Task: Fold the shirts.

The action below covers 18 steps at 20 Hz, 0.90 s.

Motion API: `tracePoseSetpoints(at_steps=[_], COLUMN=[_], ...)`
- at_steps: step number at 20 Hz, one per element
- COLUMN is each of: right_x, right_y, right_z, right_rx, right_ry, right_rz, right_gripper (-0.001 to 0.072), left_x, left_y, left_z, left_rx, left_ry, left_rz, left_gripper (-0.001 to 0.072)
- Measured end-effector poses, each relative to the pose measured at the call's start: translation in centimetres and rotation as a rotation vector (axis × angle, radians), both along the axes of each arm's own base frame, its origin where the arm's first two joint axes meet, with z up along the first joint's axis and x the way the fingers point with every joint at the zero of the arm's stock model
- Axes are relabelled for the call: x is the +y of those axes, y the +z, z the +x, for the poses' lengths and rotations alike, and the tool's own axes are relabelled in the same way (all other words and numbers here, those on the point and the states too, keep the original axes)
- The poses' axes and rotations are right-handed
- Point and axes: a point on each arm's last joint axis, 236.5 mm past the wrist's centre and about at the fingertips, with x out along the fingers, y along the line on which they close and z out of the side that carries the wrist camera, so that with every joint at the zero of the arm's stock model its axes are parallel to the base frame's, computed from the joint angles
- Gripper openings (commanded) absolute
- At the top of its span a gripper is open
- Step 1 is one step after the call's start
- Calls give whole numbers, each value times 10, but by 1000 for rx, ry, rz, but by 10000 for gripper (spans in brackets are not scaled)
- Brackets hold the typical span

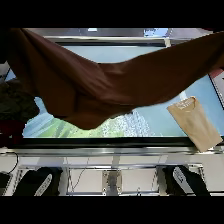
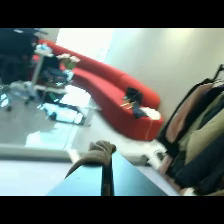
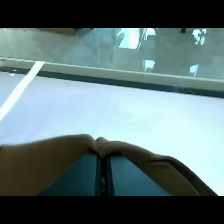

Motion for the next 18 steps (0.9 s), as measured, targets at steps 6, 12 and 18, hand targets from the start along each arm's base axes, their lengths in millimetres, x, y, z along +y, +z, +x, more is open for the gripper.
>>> tracePoseSetpoints(at_steps=[6, 12, 18], right_x=[16, 56, 54], right_y=[-140, -354, -423], right_z=[71, 119, 170], right_rx=[439, 864, 802], right_ry=[130, 115, -43], right_rz=[144, 83, 60], right_gripper=[28, 30, 287], left_x=[5, 8, 13], left_y=[-179, -374, -441], left_z=[100, 138, 167], left_rx=[573, 1091, 1156], left_ry=[69, 51, 87], left_rz=[216, 363, 386], left_gripper=[11, 12, 202])
